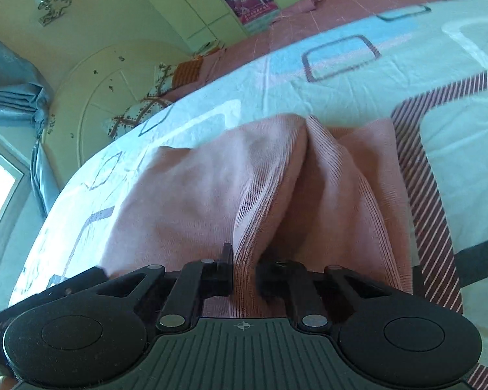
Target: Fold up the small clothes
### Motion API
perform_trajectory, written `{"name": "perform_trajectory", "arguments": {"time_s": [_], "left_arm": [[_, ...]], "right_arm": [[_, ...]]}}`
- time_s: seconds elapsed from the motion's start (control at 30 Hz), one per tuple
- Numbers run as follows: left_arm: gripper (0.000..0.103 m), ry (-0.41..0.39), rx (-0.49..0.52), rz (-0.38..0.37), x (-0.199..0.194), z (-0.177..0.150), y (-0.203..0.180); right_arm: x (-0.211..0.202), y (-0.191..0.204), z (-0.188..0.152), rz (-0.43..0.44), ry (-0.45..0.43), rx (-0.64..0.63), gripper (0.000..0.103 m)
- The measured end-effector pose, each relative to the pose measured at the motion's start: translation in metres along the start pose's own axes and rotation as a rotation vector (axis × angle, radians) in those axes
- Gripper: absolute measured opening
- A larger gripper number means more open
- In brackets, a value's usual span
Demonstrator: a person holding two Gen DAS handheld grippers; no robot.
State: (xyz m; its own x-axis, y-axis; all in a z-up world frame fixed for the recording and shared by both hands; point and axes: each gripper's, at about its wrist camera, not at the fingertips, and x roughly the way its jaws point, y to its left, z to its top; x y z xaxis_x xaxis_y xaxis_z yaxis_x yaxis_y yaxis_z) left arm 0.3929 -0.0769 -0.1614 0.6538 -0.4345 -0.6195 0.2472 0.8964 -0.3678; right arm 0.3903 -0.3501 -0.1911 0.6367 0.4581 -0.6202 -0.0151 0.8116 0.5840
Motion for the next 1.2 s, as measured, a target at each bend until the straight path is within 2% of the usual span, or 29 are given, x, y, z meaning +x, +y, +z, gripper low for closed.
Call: {"name": "perform_trajectory", "arguments": {"time_s": [0.2, 0.3, 0.43, 0.57, 0.67, 0.73, 0.77, 0.83, 0.97, 1.03, 1.13, 1.2], "left_arm": [[0.067, -0.015, 0.045, -0.054, 0.003, 0.001, -0.020], [0.071, 0.009, 0.062, -0.082, 0.010, -0.008, -0.031], [0.074, 0.076, 0.103, -0.074, 0.028, -0.025, -0.042], [0.079, 0.091, 0.083, -0.060, 0.033, -0.027, -0.037], [0.080, 0.093, 0.086, -0.058, 0.030, -0.024, -0.034], [0.080, 0.086, 0.079, -0.057, 0.028, -0.026, -0.032], [0.080, 0.084, 0.071, -0.057, 0.028, -0.027, -0.031], [0.079, 0.080, 0.043, -0.058, 0.029, -0.029, -0.029], [0.079, 0.068, 0.015, -0.051, 0.028, -0.033, -0.029], [0.079, 0.068, 0.012, -0.048, 0.028, -0.034, -0.029], [0.079, 0.081, -0.003, -0.043, 0.028, -0.033, -0.030], [0.079, 0.083, 0.006, -0.039, 0.027, -0.033, -0.033]], "right_arm": [[-0.052, 0.020, 0.007, -0.053, -0.131, -0.130, 0.010], [-0.070, 0.011, -0.002, -0.111, -0.162, -0.130, 0.010], [-0.055, -0.019, -0.024, -0.214, -0.104, -0.075, 0.011], [-0.053, -0.031, -0.031, -0.201, -0.100, -0.001, 0.011], [-0.077, -0.029, -0.033, -0.183, -0.120, 0.031, 0.025], [-0.094, -0.026, -0.042, -0.174, -0.131, 0.035, 0.051], [-0.101, -0.025, -0.048, -0.176, -0.132, 0.039, 0.056], [-0.112, -0.022, -0.061, -0.179, -0.121, 0.041, 0.056], [-0.117, -0.022, -0.086, -0.220, -0.088, 0.045, 0.054], [-0.115, -0.025, -0.094, -0.224, -0.064, 0.059, 0.021], [-0.112, -0.024, -0.097, -0.224, -0.054, 0.052, 0.014], [-0.111, -0.018, -0.097, -0.293, -0.067, -0.015, 0.010]]}}
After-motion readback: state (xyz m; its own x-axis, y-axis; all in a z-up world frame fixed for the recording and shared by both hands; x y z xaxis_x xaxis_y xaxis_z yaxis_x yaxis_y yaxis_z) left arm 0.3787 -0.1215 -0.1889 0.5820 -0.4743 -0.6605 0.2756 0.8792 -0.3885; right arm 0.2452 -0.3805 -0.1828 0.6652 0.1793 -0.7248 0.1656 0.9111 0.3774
